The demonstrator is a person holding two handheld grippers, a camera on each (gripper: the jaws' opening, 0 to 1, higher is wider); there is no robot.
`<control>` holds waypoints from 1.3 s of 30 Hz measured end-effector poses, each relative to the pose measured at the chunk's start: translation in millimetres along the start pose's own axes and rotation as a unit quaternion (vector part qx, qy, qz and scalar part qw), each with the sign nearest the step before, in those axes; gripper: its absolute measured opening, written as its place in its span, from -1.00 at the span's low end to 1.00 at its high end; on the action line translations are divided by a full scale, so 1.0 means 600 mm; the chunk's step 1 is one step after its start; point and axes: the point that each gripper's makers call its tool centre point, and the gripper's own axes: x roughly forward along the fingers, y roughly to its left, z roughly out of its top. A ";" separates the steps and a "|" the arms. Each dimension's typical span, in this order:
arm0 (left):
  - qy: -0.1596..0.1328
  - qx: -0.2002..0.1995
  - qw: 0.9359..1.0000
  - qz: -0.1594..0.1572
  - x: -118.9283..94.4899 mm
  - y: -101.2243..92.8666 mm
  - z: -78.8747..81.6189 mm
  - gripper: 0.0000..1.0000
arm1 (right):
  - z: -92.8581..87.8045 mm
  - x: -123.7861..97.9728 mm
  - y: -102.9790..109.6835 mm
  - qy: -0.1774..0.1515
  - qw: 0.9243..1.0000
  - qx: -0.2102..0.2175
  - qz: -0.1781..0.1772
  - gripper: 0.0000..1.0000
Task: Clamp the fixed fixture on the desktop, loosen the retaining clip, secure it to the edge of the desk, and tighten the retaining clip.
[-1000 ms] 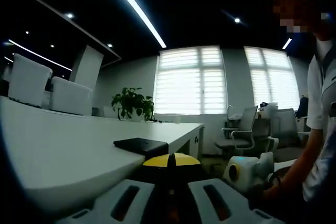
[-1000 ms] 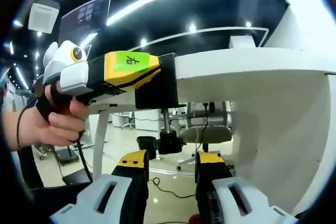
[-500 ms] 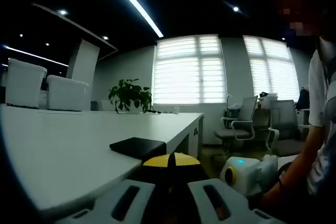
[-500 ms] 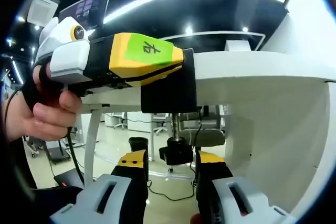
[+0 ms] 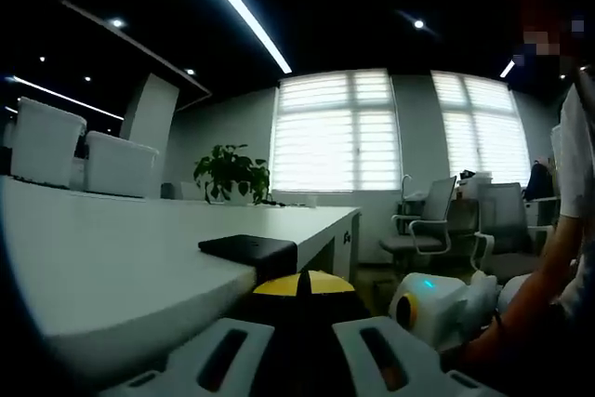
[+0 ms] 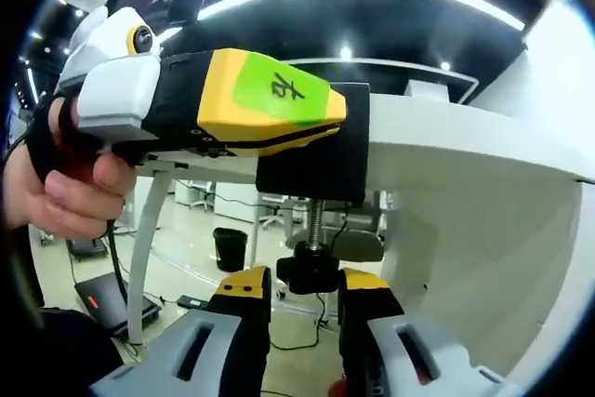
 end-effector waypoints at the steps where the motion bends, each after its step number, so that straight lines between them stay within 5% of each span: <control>1: -0.001 0.001 1.000 0.000 0.000 0.000 0.000 -0.99 | -0.001 0.001 -0.002 0.001 1.000 -0.003 -0.002 -0.52; 7: -0.004 0.005 1.000 -0.002 0.001 -0.001 0.000 -0.99 | 0.000 0.000 -0.002 -0.015 1.000 0.006 0.016 -0.54; 12: 0.003 0.017 1.000 -0.012 0.001 -0.003 -0.010 -0.99 | 0.003 0.003 0.002 -0.044 0.995 0.008 0.087 -0.54; 18: 0.005 0.019 1.000 -0.012 0.004 -0.004 -0.011 -0.99 | 0.003 0.006 0.008 -0.061 0.980 0.011 0.189 -0.55; 21: 0.002 0.016 1.000 -0.011 0.005 -0.002 -0.012 -0.99 | 0.002 0.011 0.003 -0.061 0.978 0.010 0.201 -0.54; 23: -0.002 0.008 1.000 -0.011 0.005 0.001 -0.010 -0.99 | 0.001 0.007 0.007 -0.062 0.979 0.009 0.196 -0.53; 27: -0.006 0.002 1.000 -0.006 0.003 0.003 -0.007 -0.99 | 0.004 -0.016 -0.020 -0.065 0.991 0.051 0.103 -0.37; 31: -0.004 0.007 1.000 0.008 -0.001 0.008 -0.003 -0.99 | 0.006 -0.041 -0.033 -0.075 0.991 0.103 0.035 -0.32; 39: -0.005 0.007 1.000 0.017 -0.003 0.011 -0.001 -0.99 | 0.017 -0.016 0.000 -0.078 0.992 0.094 0.043 -0.41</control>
